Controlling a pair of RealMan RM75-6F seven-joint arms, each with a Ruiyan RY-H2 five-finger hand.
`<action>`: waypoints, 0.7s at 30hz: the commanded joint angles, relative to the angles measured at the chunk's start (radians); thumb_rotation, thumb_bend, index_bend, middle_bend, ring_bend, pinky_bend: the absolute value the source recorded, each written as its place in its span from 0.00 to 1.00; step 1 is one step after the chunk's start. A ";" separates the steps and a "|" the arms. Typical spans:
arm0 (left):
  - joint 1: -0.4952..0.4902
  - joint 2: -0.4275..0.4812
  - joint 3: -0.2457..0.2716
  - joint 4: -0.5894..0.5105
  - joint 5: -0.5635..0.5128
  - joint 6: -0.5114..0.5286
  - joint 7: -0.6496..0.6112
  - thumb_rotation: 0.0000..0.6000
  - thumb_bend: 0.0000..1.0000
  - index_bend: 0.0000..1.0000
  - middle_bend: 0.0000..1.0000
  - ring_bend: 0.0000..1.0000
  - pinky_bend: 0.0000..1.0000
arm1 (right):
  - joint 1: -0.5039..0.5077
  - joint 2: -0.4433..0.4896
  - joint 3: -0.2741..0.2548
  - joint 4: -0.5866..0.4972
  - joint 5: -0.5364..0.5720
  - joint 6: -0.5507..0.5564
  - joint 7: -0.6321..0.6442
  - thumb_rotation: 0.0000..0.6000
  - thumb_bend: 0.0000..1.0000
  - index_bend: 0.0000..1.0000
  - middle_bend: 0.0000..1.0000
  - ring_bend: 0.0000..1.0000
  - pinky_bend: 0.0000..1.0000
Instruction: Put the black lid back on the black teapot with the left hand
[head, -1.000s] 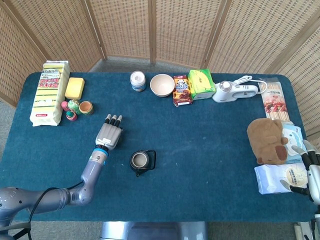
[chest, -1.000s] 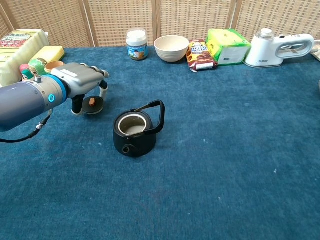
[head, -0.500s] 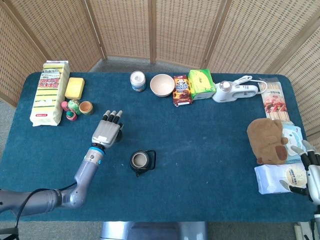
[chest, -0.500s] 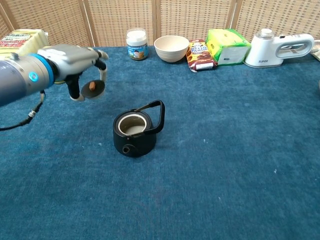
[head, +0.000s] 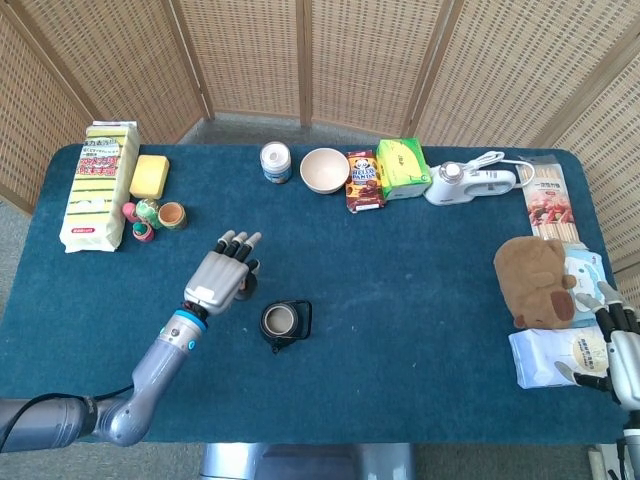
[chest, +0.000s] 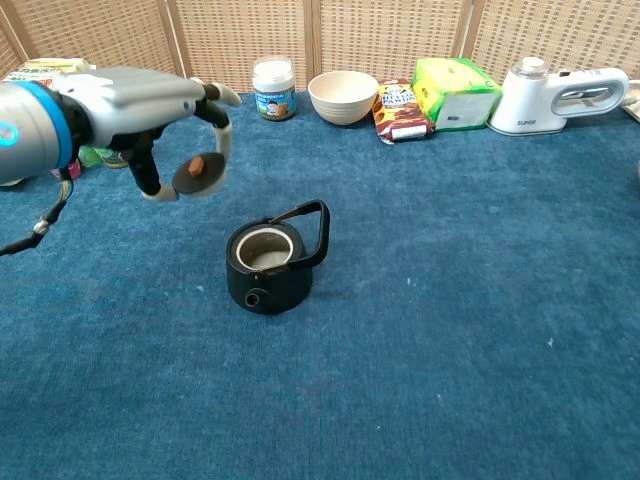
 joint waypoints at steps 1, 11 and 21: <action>0.010 0.011 0.042 -0.045 0.057 0.010 0.016 1.00 0.25 0.40 0.00 0.00 0.05 | 0.000 0.001 0.000 0.000 -0.002 0.000 0.003 1.00 0.08 0.16 0.02 0.00 0.00; -0.003 -0.035 0.092 -0.082 0.099 0.025 0.111 1.00 0.25 0.40 0.00 0.00 0.05 | -0.004 0.006 0.000 0.000 -0.007 0.007 0.016 1.00 0.08 0.16 0.02 0.00 0.00; -0.042 -0.114 0.079 -0.049 0.031 0.020 0.192 1.00 0.25 0.40 0.00 0.00 0.05 | -0.003 0.010 0.001 0.002 -0.005 0.006 0.025 1.00 0.08 0.16 0.02 0.00 0.00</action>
